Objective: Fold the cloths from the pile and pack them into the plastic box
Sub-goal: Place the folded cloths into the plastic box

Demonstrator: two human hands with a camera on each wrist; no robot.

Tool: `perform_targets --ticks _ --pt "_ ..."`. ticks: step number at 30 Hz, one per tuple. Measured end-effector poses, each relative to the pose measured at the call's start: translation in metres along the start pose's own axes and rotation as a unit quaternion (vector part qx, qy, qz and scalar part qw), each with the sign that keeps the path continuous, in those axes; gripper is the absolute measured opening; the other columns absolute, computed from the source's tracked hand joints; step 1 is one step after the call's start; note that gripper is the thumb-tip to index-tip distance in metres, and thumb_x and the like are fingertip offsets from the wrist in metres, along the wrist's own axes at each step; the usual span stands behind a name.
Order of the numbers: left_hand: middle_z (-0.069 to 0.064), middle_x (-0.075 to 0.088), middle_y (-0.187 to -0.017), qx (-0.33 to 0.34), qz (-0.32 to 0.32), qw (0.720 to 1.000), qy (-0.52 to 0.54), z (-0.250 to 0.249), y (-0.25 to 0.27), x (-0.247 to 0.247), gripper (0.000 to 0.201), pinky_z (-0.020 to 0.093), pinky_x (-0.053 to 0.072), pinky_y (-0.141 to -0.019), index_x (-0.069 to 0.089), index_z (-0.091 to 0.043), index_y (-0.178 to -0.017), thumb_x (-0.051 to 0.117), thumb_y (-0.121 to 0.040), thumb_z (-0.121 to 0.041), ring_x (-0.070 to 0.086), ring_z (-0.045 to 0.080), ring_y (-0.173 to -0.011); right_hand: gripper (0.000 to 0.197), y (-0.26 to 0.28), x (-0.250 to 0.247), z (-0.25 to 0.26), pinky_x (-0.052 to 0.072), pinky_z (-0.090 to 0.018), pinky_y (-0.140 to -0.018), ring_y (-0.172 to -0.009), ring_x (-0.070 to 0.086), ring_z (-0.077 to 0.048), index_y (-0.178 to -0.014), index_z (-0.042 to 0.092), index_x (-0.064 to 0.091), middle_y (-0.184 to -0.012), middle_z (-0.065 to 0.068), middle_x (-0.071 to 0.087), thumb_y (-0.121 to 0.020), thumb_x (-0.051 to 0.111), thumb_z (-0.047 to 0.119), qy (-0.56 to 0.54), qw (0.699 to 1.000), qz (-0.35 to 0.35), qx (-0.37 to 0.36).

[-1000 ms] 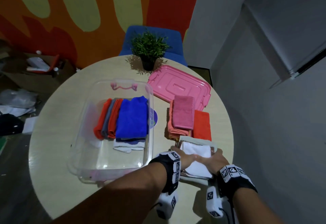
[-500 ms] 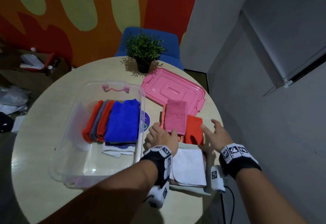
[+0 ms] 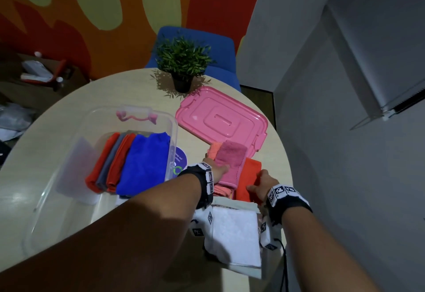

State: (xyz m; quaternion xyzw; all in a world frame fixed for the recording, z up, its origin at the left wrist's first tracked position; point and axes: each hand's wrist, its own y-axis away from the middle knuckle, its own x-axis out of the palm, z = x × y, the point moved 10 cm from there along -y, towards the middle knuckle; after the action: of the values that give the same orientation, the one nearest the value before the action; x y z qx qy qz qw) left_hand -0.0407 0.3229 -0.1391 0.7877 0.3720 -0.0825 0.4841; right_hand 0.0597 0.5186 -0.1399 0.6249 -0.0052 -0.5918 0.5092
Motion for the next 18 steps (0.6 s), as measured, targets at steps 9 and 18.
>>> perform_targets --ticks 9,18 --pt "0.013 0.047 -0.146 -0.038 0.056 0.996 0.063 0.008 -0.004 0.011 0.103 0.034 0.043 -0.104 0.036 -0.008 -0.149 0.073 -0.071 -0.065 0.051 0.031 -0.126 0.075 -0.018 0.009 -0.005 0.050 -0.041 -0.095 -0.110 0.061 -0.034 -0.134 0.006 0.033 -0.124 -0.016 0.060 -0.082 0.077 0.034 -0.007 1.000 0.014 0.024" --pt "0.019 0.054 -0.130 -0.057 -0.029 0.984 0.166 0.002 0.012 -0.005 0.097 0.043 0.050 -0.094 0.032 -0.002 -0.142 0.073 -0.069 -0.050 0.056 0.034 -0.109 0.056 -0.013 0.001 -0.007 0.049 -0.040 -0.094 -0.105 0.062 -0.032 -0.126 0.009 0.044 -0.120 -0.013 0.063 -0.088 0.069 0.041 -0.046 0.999 0.002 0.000"
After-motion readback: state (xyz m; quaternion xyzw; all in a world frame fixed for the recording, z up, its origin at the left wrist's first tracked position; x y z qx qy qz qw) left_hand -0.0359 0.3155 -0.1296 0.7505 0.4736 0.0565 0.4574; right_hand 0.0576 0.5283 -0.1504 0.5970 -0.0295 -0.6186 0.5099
